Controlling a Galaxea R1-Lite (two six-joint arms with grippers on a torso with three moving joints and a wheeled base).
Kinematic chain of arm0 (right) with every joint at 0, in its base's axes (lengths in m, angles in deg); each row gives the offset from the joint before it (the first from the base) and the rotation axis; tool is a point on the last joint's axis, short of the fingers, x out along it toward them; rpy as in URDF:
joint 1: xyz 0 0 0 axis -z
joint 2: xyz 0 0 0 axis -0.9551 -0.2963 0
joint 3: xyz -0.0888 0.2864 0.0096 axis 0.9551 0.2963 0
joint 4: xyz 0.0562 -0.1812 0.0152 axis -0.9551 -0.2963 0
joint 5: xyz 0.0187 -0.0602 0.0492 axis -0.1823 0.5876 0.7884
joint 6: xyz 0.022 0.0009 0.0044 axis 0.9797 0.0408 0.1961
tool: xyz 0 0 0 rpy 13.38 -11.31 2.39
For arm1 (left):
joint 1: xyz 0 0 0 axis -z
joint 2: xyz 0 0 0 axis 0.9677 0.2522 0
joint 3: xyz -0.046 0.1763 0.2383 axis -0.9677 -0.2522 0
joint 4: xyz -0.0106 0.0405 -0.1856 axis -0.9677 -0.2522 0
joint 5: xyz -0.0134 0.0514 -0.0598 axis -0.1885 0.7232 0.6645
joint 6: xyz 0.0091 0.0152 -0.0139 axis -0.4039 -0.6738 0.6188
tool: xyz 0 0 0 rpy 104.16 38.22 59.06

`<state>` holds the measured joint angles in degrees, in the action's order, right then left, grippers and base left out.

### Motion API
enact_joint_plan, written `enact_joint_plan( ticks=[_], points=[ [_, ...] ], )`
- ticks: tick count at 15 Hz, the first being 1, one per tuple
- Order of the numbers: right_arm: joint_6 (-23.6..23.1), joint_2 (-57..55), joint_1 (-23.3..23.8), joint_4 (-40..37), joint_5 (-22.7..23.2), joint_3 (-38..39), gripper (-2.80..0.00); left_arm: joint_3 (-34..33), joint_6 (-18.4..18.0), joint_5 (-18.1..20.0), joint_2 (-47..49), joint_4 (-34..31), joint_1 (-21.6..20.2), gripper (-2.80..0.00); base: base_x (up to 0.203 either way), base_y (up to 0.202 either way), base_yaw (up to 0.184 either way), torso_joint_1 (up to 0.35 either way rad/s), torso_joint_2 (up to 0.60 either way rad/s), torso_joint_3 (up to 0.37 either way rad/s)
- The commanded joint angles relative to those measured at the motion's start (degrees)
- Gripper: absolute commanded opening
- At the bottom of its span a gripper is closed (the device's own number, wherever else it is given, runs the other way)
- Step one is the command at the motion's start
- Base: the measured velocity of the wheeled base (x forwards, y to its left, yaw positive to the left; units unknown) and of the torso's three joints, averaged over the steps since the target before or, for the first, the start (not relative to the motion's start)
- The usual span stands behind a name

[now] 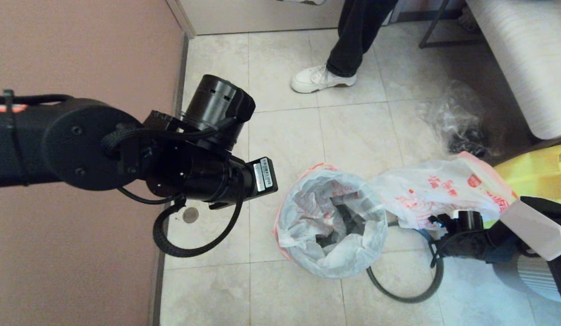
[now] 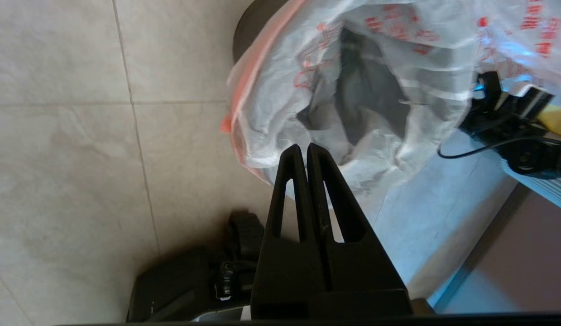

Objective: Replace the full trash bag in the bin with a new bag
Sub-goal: Place the trash can ring on the trash can

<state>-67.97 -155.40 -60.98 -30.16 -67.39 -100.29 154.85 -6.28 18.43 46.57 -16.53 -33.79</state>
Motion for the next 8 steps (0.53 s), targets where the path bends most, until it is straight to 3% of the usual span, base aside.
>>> enact_joint_plan(
  ticks=[1, 5, 8],
  points=[
    [0.0, 0.5, 0.0, 0.2, -0.3, 0.8, -2.80, -0.1, 0.5, -1.0, -1.3, -0.1, 0.8, -2.80, 0.000, 0.000, 0.000, 0.000, 0.00, 0.000],
    [0.1, 11.6, 0.8, 0.3, -0.5, 12.4, -2.80, -0.4, 1.2, -3.8, -4.8, -0.4, 3.8, -2.80, 0.000, 0.000, 0.000, 0.000, 0.00, 0.000],
    [0.2, 25.8, 1.5, 0.3, -0.2, 25.5, -2.80, -1.0, 0.8, -4.7, -6.0, -0.7, 5.7, -2.80, 0.000, 0.000, 0.000, 0.000, 0.00, 0.000]
  ],
)
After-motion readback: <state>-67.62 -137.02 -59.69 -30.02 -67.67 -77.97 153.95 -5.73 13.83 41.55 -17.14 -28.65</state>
